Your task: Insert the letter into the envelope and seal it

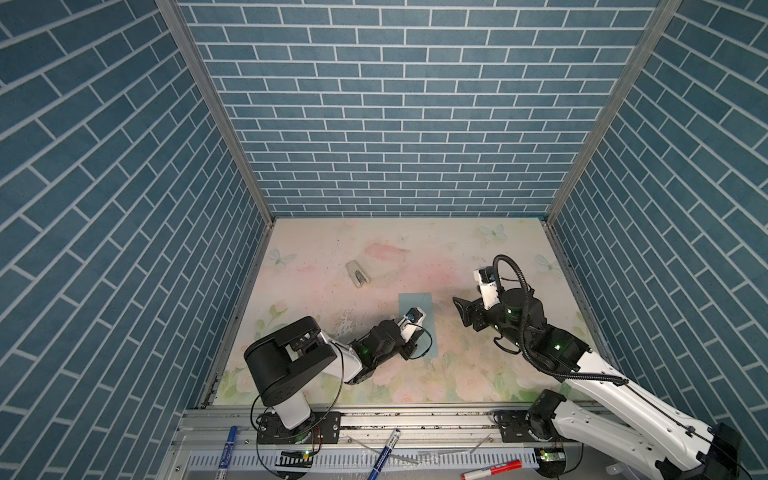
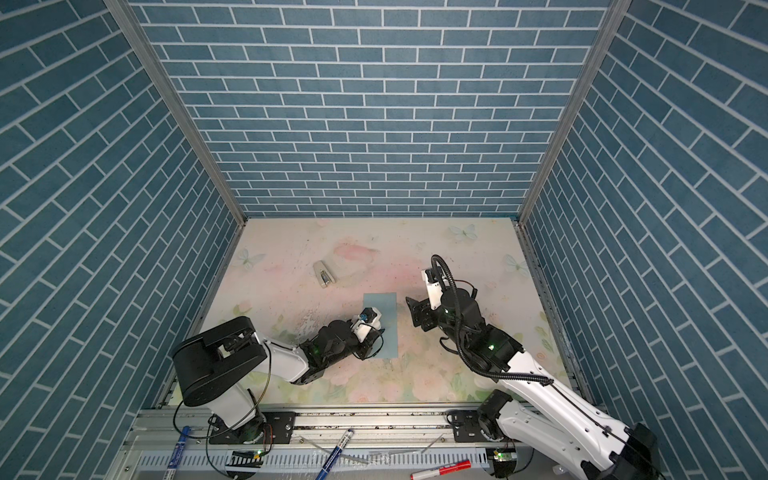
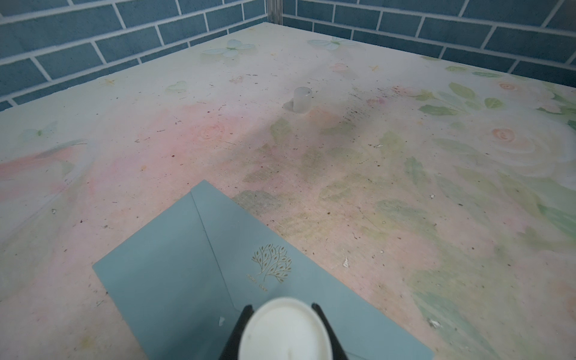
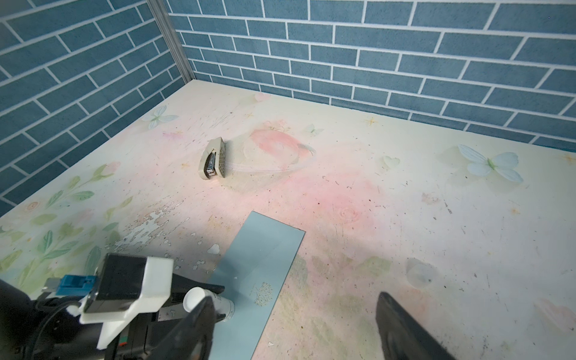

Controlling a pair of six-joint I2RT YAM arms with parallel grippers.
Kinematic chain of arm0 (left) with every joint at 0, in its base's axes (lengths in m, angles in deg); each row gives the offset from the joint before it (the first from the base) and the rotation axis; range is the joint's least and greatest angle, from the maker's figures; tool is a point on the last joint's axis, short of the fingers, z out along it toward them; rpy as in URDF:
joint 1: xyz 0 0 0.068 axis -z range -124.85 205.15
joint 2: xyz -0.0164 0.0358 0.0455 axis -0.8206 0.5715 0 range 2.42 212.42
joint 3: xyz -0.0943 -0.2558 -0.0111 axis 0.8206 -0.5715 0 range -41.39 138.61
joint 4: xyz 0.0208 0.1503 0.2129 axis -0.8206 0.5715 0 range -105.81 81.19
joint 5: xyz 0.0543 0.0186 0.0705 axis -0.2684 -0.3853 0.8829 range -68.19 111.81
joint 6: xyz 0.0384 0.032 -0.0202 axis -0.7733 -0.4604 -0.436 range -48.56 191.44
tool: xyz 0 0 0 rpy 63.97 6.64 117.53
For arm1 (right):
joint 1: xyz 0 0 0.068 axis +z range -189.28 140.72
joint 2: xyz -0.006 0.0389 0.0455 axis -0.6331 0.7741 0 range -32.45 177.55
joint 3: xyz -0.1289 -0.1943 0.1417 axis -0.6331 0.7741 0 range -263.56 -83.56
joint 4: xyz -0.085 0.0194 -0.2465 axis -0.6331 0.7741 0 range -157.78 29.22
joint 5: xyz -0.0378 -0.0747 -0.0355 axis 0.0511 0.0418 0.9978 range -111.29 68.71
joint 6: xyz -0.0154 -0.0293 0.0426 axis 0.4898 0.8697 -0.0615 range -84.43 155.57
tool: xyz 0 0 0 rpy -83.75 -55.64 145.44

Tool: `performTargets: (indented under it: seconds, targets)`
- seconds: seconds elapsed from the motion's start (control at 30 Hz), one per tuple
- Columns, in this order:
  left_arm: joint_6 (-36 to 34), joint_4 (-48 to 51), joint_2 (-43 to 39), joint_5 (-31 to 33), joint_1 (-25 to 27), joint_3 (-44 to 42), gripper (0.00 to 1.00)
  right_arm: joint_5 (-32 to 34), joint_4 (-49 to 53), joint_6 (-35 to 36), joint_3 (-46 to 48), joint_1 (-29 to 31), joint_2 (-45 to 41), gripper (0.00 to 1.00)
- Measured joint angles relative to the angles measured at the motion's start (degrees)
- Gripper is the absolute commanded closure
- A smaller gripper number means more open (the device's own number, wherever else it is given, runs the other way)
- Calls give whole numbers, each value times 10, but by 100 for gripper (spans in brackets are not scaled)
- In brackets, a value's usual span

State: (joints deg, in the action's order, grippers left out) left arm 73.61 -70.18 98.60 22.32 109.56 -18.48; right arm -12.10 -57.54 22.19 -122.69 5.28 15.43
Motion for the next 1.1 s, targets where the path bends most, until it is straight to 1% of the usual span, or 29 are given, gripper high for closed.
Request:
performTargets:
  seconds: [0.13, 0.4, 0.63, 0.87, 1.1]
  targets:
    - [0, 0, 0, -1, 0, 0, 77, -9, -4, -3, 2, 0, 8, 20]
    - [3, 1, 0, -2, 0, -1, 64, -27, -5, -3, 3, -1, 18, 20]
    - [6, 3, 0, -2, 0, -1, 62, -32, -5, -3, 3, -1, 18, 20]
    - [6, 5, 0, -2, 0, -1, 67, -37, -6, -3, 6, -1, 18, 20]
    - [9, -17, 7, 2, 0, -10, 87, -65, -9, -3, 6, -1, 19, 18]
